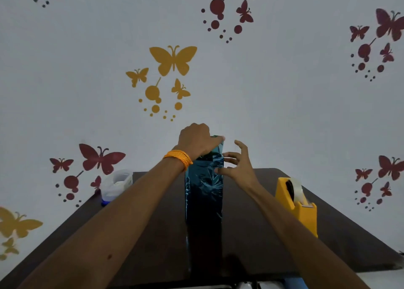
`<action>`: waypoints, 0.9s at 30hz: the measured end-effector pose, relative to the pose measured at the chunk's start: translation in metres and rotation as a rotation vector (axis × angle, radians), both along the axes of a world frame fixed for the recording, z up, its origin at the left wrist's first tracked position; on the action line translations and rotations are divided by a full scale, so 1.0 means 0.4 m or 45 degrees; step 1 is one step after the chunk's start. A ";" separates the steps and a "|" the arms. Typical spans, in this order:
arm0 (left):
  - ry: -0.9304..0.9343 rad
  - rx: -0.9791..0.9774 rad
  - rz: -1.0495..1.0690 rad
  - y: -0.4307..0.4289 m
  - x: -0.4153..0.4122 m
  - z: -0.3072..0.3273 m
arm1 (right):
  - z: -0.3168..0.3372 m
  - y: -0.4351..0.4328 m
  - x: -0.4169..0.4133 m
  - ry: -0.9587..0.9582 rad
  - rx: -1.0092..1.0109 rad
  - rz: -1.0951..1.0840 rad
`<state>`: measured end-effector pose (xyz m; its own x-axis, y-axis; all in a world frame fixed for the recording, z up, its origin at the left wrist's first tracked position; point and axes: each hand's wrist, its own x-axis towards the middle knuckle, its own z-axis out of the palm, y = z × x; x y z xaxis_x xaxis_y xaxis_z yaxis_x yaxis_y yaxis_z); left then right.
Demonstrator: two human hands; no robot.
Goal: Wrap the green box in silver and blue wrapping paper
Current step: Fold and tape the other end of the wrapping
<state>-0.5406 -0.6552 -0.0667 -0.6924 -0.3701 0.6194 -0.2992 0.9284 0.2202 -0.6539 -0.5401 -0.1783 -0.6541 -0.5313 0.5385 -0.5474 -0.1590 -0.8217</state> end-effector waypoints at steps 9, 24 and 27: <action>-0.268 0.143 -0.058 -0.020 -0.080 0.007 | 0.011 -0.041 -0.023 0.007 -0.069 0.035; -0.593 0.023 -0.317 -0.012 -0.012 0.086 | 0.012 -0.034 -0.036 -0.212 -0.134 0.217; -0.911 -0.161 -0.215 -0.035 0.016 0.114 | 0.017 -0.036 -0.034 -0.231 -0.090 0.252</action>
